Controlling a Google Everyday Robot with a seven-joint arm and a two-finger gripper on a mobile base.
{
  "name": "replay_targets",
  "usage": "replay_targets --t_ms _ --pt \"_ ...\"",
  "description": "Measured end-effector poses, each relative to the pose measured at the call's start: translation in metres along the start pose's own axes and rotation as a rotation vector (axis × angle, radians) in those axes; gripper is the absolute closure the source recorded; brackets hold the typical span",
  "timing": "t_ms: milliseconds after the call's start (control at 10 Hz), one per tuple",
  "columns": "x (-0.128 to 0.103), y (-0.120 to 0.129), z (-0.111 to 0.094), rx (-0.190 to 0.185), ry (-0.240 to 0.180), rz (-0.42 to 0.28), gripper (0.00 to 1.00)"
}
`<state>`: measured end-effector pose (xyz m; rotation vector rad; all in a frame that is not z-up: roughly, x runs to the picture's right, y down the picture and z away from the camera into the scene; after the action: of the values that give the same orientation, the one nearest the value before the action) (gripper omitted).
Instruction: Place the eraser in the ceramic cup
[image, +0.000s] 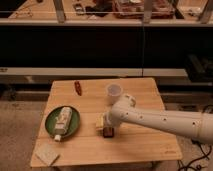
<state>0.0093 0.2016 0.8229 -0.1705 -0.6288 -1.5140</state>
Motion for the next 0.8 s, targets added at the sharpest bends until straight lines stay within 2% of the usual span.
replay_targets --t_ms 100,600,800 --pt "0.0041 0.0040 0.0058 -0.010 -0.001 0.007 0.20" --pt "0.0044 0.0052 0.0089 -0.014 0.008 0.008 0.22" --pt "0.0048 0.0077 0.0086 -0.029 0.009 0.012 0.41"
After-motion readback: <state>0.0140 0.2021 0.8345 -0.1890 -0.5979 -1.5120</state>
